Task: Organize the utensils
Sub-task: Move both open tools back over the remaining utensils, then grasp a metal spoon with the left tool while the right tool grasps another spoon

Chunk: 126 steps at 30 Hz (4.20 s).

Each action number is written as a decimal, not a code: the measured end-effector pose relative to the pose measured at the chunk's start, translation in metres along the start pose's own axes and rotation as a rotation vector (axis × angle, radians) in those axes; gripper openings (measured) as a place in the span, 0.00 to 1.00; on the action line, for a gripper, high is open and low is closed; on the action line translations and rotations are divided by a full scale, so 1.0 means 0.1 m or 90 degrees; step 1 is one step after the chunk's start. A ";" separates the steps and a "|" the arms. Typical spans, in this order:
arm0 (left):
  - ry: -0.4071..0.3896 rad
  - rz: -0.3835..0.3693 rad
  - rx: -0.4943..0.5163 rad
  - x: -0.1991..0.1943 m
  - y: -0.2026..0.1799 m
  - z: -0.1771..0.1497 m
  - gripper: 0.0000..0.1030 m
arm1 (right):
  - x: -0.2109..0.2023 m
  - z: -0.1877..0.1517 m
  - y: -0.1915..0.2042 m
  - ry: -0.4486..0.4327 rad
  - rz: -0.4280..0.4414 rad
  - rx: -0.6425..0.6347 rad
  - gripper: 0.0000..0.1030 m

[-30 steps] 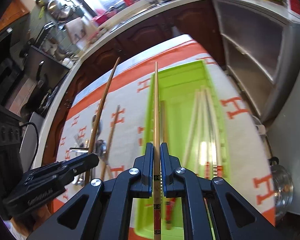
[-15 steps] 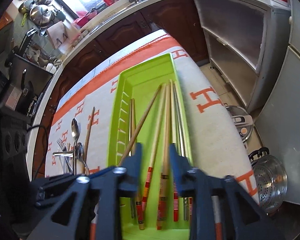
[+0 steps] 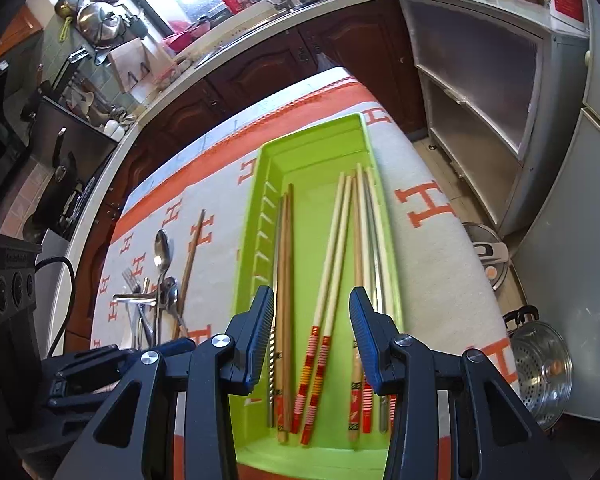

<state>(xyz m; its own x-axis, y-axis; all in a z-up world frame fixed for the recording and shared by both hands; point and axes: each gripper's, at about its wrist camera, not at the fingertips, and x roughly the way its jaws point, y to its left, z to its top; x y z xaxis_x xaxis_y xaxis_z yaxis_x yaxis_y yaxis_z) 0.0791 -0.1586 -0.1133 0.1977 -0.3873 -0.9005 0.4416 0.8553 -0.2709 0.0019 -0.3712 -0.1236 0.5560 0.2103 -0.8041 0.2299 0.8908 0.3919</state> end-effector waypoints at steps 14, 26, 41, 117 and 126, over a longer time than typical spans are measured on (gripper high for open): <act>-0.082 0.065 -0.097 -0.52 0.78 -0.19 0.36 | 0.00 -0.12 0.65 0.027 0.039 -0.088 0.39; -0.104 0.155 -0.110 -0.56 1.25 -0.34 0.36 | 0.21 -0.23 1.45 0.051 0.055 -0.199 0.38; -0.072 0.079 -0.179 -0.29 1.82 -0.40 0.35 | 0.96 -0.22 1.77 0.128 0.053 -0.259 0.38; -0.017 0.010 -0.149 0.21 1.64 -0.10 0.08 | 1.15 -0.30 1.63 0.102 0.094 -0.262 0.02; 0.008 0.022 -0.139 0.20 1.61 -0.06 0.08 | 1.11 -0.26 1.56 0.098 0.101 -0.244 0.02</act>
<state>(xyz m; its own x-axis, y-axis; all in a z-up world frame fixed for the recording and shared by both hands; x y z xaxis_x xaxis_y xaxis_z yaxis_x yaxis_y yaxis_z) 0.1492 -0.0267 -0.1772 0.1979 -0.3539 -0.9141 0.2353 0.9224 -0.3062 0.0786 -0.1983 -0.1638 0.4279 0.3887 -0.8160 -0.1781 0.9214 0.3455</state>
